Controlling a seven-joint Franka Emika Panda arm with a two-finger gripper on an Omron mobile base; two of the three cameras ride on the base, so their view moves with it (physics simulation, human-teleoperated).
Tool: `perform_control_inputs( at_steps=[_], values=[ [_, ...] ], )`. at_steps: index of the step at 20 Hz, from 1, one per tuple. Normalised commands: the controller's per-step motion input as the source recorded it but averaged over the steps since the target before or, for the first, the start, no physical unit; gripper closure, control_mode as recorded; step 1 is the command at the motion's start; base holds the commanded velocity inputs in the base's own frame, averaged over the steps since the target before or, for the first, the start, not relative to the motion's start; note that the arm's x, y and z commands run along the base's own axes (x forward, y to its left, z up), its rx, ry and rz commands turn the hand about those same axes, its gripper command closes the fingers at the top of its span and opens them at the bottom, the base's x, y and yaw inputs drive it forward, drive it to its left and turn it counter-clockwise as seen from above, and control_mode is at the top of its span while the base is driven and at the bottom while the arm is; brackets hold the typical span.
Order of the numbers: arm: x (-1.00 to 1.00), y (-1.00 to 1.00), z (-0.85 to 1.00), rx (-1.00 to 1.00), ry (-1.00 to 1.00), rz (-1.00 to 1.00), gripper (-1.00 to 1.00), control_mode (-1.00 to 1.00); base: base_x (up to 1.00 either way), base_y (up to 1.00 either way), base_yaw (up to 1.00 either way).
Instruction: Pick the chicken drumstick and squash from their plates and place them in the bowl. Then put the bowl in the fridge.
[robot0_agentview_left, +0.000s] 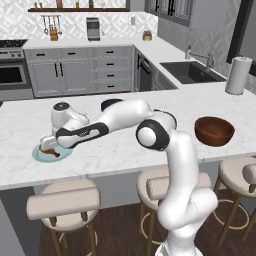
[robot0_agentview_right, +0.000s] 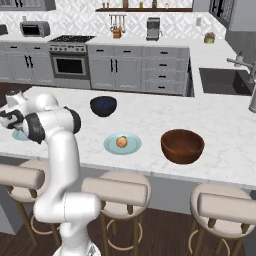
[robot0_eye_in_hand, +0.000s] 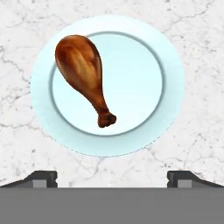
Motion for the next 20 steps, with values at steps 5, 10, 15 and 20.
perform_control_inputs(
  at_steps=[5, 10, 15, 20],
  values=[
    [0.19, 0.14, -0.27, -0.02, 0.0, 0.0, -1.0, -1.0, 0.0, 0.0, 0.0],
    [0.0, 0.0, -0.55, 0.0, 0.0, 0.0, -1.0, -1.0, 0.0, 0.0, 0.0],
    [0.17, 0.0, -0.26, 0.0, 0.0, 0.0, -1.0, -1.0, 0.0, 0.0, 0.0],
    [0.48, 0.0, 0.0, 0.0, 0.0, 0.0, -1.0, -1.0, 0.0, 0.0, 0.0]
  ],
)
